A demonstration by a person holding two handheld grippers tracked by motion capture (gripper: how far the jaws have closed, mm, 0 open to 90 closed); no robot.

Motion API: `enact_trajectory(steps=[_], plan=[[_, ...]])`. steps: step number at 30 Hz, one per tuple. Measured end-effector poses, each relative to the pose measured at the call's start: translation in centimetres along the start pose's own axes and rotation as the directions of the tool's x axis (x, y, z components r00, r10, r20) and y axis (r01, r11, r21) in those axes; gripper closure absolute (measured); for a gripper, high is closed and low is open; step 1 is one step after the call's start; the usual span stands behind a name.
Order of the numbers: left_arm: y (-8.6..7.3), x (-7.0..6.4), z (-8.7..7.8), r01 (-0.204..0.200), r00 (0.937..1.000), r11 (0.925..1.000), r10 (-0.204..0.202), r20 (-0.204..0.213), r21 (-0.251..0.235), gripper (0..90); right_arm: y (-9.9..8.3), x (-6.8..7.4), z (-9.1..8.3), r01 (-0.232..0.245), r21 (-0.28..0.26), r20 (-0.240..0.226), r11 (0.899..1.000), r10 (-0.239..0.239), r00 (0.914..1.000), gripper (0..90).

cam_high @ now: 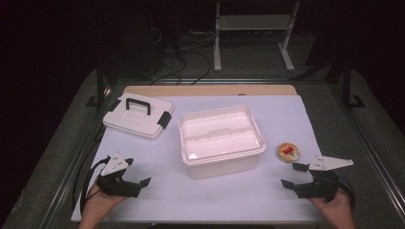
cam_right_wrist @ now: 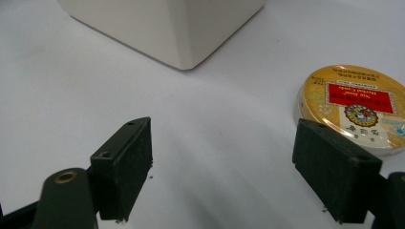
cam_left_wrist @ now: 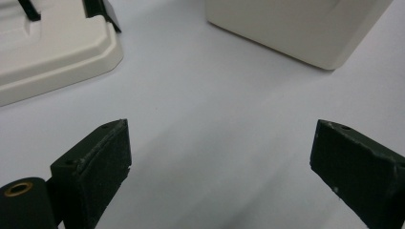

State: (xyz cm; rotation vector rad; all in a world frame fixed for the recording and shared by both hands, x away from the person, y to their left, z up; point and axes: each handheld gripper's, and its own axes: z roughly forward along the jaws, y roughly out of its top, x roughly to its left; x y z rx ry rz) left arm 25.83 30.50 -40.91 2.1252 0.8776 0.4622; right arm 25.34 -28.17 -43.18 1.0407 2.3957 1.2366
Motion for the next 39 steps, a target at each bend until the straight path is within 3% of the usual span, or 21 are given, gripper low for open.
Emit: enact_trajectory(steps=[9,15,16,18,25,31,39], plan=[[0.3,-0.4,0.1,-0.025,0.9996,0.9997,0.025,0.014,0.002,6.3,-0.1,0.2,-0.2,-0.001,-0.010,0.001,1.000,0.001,1.0000,20.7],[1.0,-0.4,-0.5,-0.040,0.9977,0.9992,0.040,0.055,-0.006,6.8,0.0,0.3,-0.3,-0.002,-0.012,0.010,1.000,0.002,1.0000,20.8],[1.5,-0.3,-0.7,-0.058,0.9955,0.9983,0.058,0.075,-0.009,7.8,0.1,0.4,-0.2,-0.003,-0.008,0.011,1.000,0.003,0.9999,20.7],[1.7,-0.3,-0.8,-0.070,0.9945,0.9975,0.070,0.077,-0.004,7.9,0.1,0.4,-0.1,-0.004,-0.006,0.010,1.000,0.004,0.9999,20.7],[4.7,-0.3,-1.2,-0.133,0.9811,0.9911,0.133,0.140,-0.009,8.1,0.2,0.6,0.1,0.009,-0.002,0.006,1.000,-0.009,0.9999,20.7],[8.7,0.0,-1.6,-0.200,0.9635,0.9797,0.199,0.179,-0.014,11.3,0.1,0.5,-0.2,0.005,-0.008,0.005,1.000,-0.005,1.0000,20.7],[13.6,-0.5,-1.0,-0.248,0.9390,0.9687,0.239,0.247,0.005,14.5,0.2,0.7,-0.1,0.014,-0.005,0.001,1.000,-0.014,0.9999,20.7]])
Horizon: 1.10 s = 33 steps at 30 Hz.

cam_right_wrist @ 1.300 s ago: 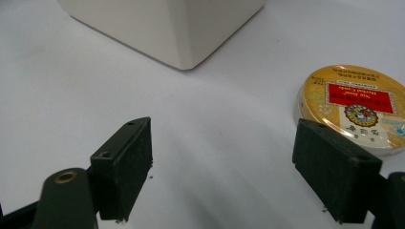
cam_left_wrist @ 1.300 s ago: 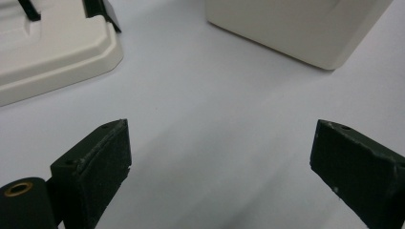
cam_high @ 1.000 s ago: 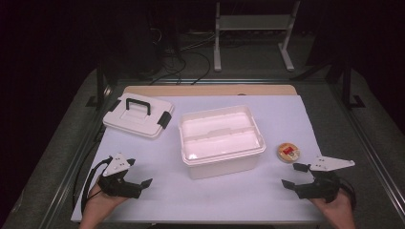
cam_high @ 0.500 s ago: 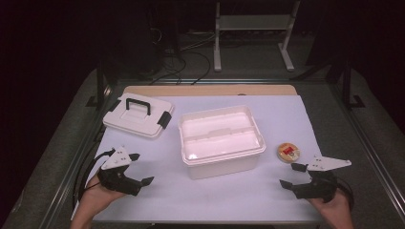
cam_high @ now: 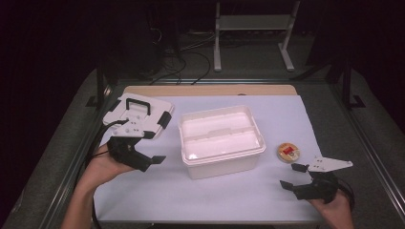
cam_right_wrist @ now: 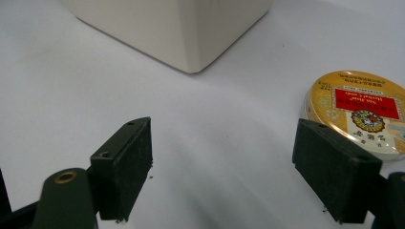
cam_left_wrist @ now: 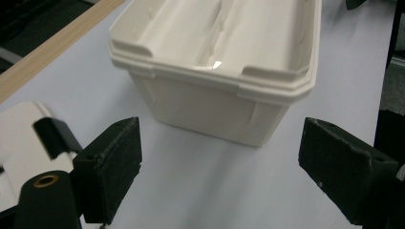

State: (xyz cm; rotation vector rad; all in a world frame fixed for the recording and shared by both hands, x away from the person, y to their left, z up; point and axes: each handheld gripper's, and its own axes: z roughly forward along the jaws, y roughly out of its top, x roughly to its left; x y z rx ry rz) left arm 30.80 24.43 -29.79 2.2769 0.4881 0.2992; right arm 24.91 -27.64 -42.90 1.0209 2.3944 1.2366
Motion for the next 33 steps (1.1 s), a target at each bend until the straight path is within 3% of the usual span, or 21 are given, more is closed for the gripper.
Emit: enact_trajectory(steps=[3,11,18,33], plan=[[1.6,0.1,0.4,-0.021,0.9997,0.9998,0.021,0.009,0.006,16.7,-0.1,-0.1,0.0,-0.001,-0.001,0.001,1.000,0.001,1.0000,20.6],[4.8,0.8,1.9,-0.023,0.9991,0.9992,0.022,0.036,0.034,16.7,-0.1,-0.1,-0.1,-0.008,-0.004,0.003,1.000,0.008,1.0000,20.4],[7.5,1.0,3.1,-0.066,0.9967,0.9949,0.062,0.052,0.076,16.9,-0.1,-0.1,-0.3,-0.010,-0.011,0.004,1.000,0.010,0.9999,20.4],[10.4,1.4,6.8,-0.092,0.9937,0.9838,0.080,0.078,0.154,17.2,-0.1,-0.1,-0.3,-0.006,-0.014,0.003,1.000,0.006,1.0000,20.4]])
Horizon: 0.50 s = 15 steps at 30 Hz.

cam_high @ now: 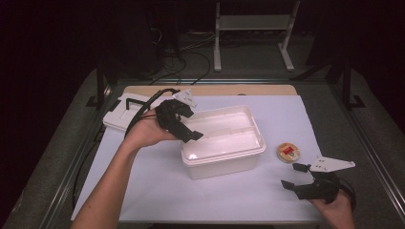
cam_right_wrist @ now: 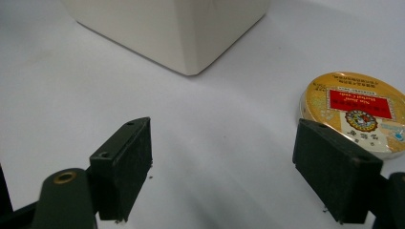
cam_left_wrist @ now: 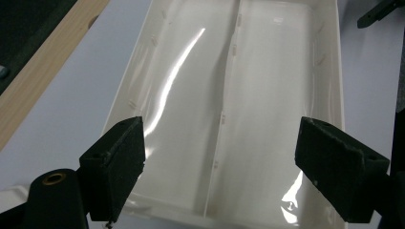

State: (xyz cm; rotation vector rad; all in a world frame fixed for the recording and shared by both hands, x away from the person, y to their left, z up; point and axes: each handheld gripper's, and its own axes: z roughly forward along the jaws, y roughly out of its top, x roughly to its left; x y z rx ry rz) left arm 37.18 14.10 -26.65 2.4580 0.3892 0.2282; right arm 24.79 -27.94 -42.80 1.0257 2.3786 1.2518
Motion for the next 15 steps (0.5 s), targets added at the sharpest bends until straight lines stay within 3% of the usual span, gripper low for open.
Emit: enact_trajectory(steps=[9,15], plan=[[1.6,0.2,1.6,0.000,1.0000,0.9999,0.000,-0.001,0.015,19.4,0.1,0.2,0.1,0.009,0.001,-0.003,1.000,-0.009,1.0000,20.4],[2.6,0.5,3.0,-0.013,0.9998,0.9987,0.012,0.012,0.049,20.8,0.1,0.2,0.1,0.008,-0.001,-0.004,1.000,-0.008,1.0000,20.4]])
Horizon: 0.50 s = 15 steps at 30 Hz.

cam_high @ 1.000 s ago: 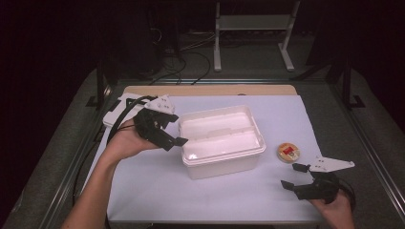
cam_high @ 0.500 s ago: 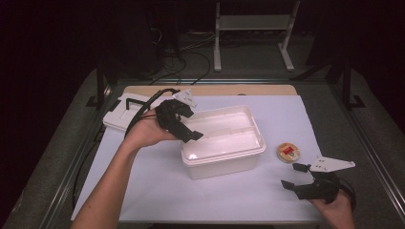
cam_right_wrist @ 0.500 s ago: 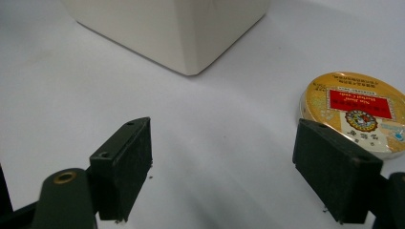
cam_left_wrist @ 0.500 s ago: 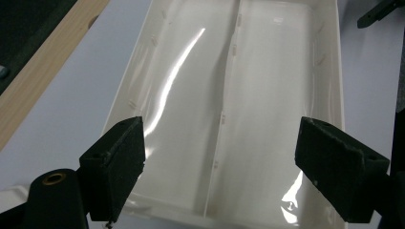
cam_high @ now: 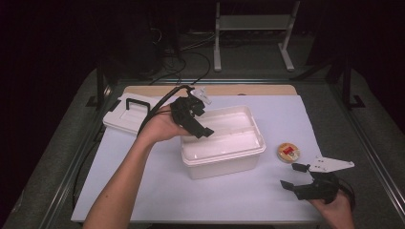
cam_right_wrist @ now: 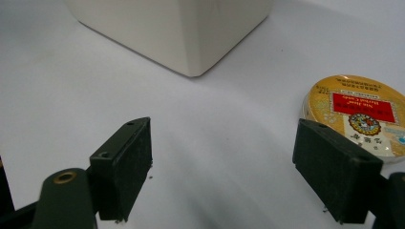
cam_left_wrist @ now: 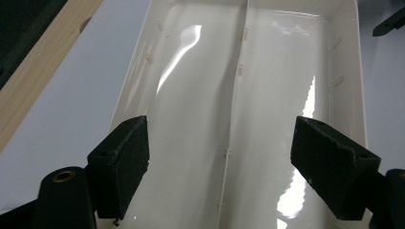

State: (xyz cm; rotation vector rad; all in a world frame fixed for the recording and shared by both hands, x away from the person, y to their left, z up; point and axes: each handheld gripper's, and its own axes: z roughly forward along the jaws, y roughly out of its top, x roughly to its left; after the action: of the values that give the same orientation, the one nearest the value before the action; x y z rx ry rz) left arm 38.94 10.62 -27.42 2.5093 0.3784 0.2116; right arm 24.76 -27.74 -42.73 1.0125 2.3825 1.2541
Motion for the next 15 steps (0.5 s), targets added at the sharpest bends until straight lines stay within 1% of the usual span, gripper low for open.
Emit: enact_trajectory(steps=[4,9,11,12,14,15], plan=[[0.5,0.0,0.9,-0.010,0.9999,0.9996,0.010,0.007,0.025,22.4,0.0,0.0,-0.1,-0.002,-0.003,0.001,1.000,0.002,1.0000,20.5],[1.3,-0.3,1.8,-0.041,0.9989,0.9980,0.039,0.024,0.049,26.0,0.0,0.0,-0.1,0.001,-0.006,-0.001,1.000,-0.001,1.0000,20.4],[1.7,-0.4,2.4,-0.055,0.9981,0.9962,0.053,0.029,0.067,28.5,0.0,0.0,-0.2,0.000,-0.009,-0.003,1.000,0.000,1.0000,20.5],[1.7,-0.4,2.4,-0.055,0.9981,0.9962,0.053,0.029,0.067,29.4,0.0,0.0,-0.2,0.000,-0.009,-0.003,1.000,0.000,1.0000,20.5],[2.0,-0.4,2.7,-0.066,0.9975,0.9940,0.064,0.030,0.087,30.1,0.0,0.0,-0.2,-0.001,-0.010,-0.003,1.000,0.001,1.0000,20.4],[2.1,-0.5,3.0,-0.075,0.9967,0.9930,0.071,0.038,0.091,34.1,0.0,0.0,-0.2,0.000,-0.012,-0.002,1.000,0.000,1.0000,20.5]])
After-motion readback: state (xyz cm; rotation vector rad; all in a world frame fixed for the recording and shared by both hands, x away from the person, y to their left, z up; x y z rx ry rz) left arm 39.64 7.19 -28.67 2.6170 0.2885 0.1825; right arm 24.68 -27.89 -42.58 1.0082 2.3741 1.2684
